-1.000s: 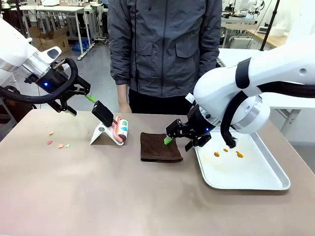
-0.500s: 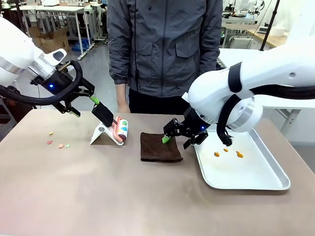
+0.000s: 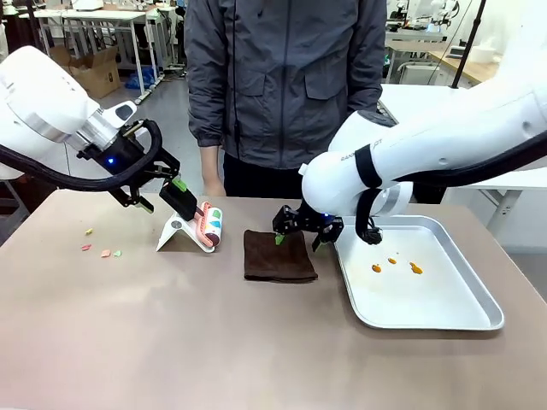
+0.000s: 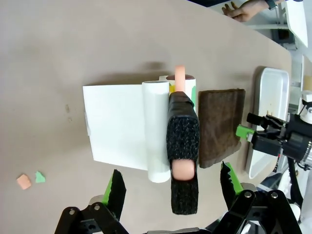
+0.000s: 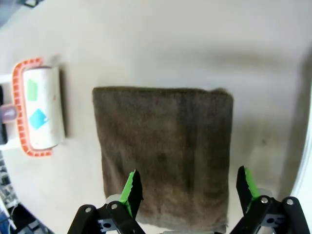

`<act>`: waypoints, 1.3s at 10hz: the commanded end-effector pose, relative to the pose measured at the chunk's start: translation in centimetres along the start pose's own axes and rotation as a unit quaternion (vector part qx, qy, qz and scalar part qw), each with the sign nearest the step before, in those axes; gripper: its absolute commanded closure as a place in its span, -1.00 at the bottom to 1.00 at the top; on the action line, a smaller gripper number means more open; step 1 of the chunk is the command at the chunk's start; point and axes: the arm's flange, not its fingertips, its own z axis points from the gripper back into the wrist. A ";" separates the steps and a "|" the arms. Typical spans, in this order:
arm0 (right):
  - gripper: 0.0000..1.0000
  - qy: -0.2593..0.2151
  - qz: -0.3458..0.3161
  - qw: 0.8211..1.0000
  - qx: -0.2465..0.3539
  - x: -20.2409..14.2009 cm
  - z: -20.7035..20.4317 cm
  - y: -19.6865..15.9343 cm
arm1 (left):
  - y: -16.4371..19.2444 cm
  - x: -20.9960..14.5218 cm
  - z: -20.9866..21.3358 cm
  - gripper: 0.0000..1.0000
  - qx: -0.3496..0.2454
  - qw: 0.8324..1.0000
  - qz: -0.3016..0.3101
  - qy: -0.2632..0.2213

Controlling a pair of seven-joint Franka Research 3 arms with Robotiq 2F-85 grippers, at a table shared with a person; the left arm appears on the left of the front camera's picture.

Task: Clean the surface of the table.
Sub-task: Hold the Lint Roller with your left hand and the towel with your right hand.

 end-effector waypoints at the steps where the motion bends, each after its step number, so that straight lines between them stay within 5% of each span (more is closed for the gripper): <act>1: -1.00 0.028 -0.001 0.999 -0.035 1.1 -0.7 2.7 | -1.0 0.6 -0.2 -1.00 -0.007 1.000 0.009 0.000; 7: -1.00 0.032 -0.004 0.997 -0.074 1.0 -1.9 3.0 | -1.5 1.2 -1.4 -1.00 0.000 0.999 0.033 0.011; 8: 0.20 0.039 -0.007 0.997 -0.070 1.0 -2.0 3.0 | -1.5 1.3 -1.5 0.17 0.003 0.999 0.037 0.007; 9: 0.20 0.046 -0.002 0.996 -0.070 0.9 -2.0 3.0 | -1.6 1.2 -1.4 0.20 -0.003 0.999 0.033 0.000; 10: 1.00 0.053 -0.003 0.996 -0.072 0.8 -2.0 3.0 | -1.7 1.1 -1.4 1.00 -0.006 1.000 0.021 -0.010; 11: 0.30 0.054 0.000 0.996 -0.073 0.8 -2.0 3.0 | -1.8 1.1 -1.6 1.00 0.000 1.000 0.018 -0.010; 12: 1.00 0.057 0.001 0.996 -0.070 0.7 -2.1 3.0 | -1.8 1.1 -1.6 1.00 0.004 1.000 0.017 -0.009; 13: 1.00 0.056 -0.001 0.996 -0.070 0.8 -2.1 2.9 | -1.8 1.0 -1.5 0.71 0.004 1.000 0.015 -0.010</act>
